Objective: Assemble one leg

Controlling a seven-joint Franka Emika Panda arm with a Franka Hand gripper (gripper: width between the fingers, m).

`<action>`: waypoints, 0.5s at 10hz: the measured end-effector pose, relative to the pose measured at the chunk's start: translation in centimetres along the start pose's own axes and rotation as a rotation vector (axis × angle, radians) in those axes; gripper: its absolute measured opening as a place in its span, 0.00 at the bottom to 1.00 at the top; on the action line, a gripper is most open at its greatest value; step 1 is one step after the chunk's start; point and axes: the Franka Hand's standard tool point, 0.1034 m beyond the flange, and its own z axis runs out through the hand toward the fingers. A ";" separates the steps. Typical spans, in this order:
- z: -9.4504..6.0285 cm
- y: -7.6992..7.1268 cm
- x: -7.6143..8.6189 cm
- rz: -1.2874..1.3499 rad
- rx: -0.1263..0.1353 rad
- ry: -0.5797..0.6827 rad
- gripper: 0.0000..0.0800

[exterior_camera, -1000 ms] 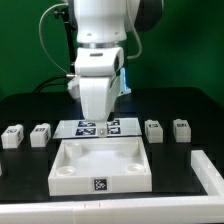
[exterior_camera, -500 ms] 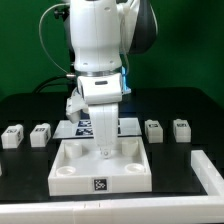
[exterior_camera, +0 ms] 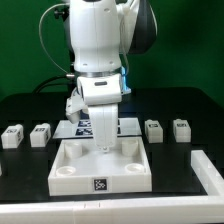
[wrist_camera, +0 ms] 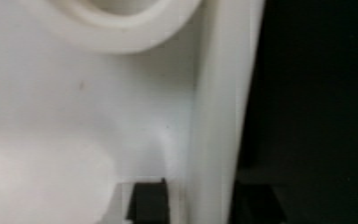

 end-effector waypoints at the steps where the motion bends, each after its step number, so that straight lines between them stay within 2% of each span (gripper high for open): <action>1: -0.1 0.2 0.0 0.002 -0.007 -0.001 0.08; 5: -0.1 0.2 -0.1 0.002 -0.010 -0.001 0.07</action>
Offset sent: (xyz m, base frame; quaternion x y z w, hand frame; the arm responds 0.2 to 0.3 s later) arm 0.0000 0.0000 0.0000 0.0000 0.0000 0.0000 1.0000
